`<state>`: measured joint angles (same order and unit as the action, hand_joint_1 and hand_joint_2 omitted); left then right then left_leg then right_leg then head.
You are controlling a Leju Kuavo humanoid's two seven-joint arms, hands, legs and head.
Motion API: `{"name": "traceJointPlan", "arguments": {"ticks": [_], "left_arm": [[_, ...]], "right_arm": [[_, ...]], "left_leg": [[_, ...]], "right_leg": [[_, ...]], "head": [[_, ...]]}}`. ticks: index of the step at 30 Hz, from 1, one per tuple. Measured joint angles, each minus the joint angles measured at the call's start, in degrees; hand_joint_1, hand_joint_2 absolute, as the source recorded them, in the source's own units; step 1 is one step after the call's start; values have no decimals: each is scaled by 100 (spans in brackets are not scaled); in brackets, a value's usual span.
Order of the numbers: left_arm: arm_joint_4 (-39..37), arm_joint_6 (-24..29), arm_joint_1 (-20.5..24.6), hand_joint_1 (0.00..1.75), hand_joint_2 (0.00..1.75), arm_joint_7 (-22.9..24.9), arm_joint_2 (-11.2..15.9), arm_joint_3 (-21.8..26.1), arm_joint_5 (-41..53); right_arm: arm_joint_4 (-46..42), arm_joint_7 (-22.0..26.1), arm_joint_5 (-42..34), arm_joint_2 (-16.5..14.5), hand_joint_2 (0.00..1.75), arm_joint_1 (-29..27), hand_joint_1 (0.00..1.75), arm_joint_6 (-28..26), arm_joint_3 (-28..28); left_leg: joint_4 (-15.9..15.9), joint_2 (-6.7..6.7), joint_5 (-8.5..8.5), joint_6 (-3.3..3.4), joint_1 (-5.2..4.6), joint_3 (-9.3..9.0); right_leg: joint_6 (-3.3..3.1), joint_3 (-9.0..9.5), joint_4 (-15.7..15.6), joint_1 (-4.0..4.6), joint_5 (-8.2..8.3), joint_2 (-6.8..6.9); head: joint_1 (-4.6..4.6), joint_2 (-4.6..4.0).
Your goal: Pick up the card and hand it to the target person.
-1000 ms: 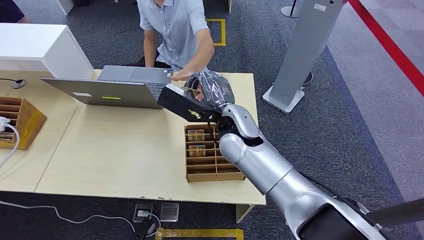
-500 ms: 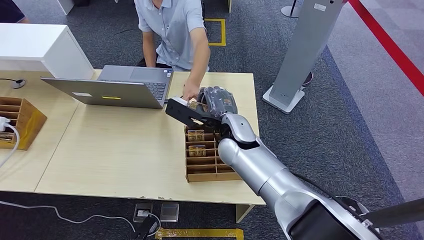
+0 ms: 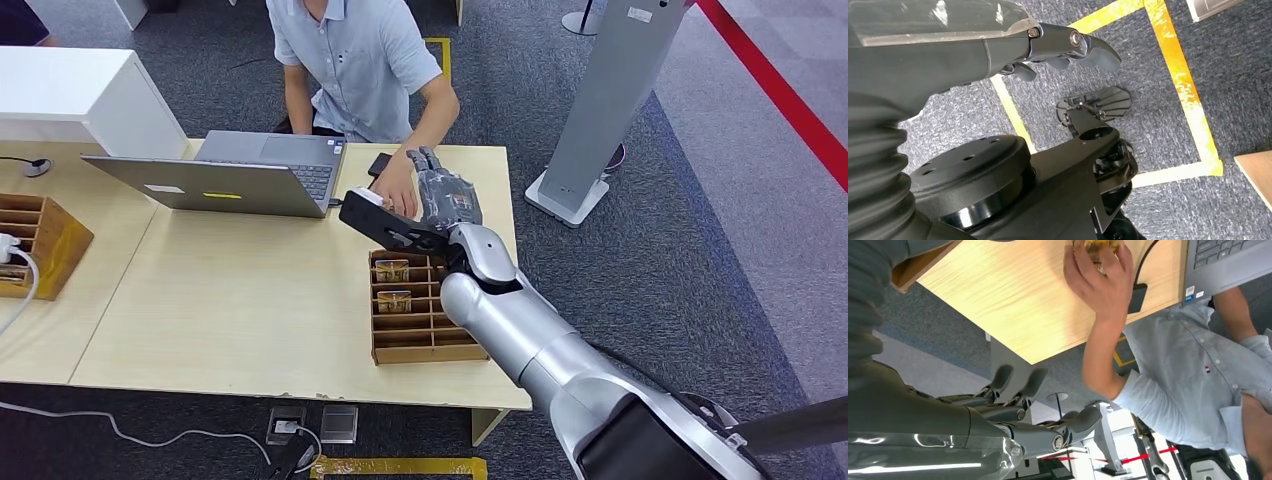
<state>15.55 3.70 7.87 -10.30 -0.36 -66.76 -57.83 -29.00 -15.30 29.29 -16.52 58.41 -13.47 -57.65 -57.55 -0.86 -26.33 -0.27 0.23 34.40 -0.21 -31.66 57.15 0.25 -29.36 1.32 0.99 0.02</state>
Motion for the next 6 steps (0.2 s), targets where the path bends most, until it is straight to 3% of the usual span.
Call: {"name": "traceJointPlan", "arguments": {"ticks": [6], "left_arm": [[13,50,-15,0,175,-23,30,-17,-75]], "right_arm": [[-190,188,-376,107,175,6,0,-312,36]], "left_leg": [[0,-1,0,0,0,-1]], "right_leg": [[0,0,0,0,0,0]], "head": [[0,1]]}}
